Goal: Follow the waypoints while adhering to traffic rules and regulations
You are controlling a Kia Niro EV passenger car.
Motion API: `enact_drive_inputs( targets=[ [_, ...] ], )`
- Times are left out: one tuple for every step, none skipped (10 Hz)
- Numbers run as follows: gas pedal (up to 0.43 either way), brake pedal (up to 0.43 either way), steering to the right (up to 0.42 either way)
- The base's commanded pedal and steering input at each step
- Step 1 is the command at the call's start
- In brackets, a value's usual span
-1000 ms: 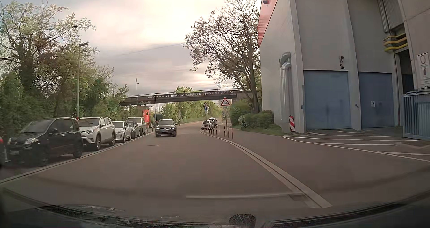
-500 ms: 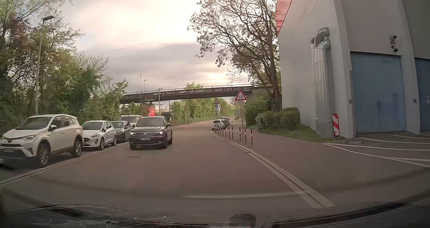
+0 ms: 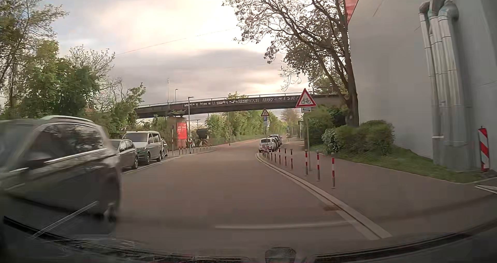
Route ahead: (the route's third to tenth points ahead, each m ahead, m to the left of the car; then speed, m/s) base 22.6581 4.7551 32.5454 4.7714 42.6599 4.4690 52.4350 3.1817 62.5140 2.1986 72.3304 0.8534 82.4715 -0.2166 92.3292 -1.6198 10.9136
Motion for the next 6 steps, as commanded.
enact_drive_inputs(
  targets=[
    [0.039, 0.0, -0.04],
    [0.039, 0.0, -0.04],
    [0.039, 0.0, -0.04],
    [0.039, 0.0, -0.039],
    [0.039, 0.0, -0.038],
    [0.039, 0.0, -0.034]
  ],
)
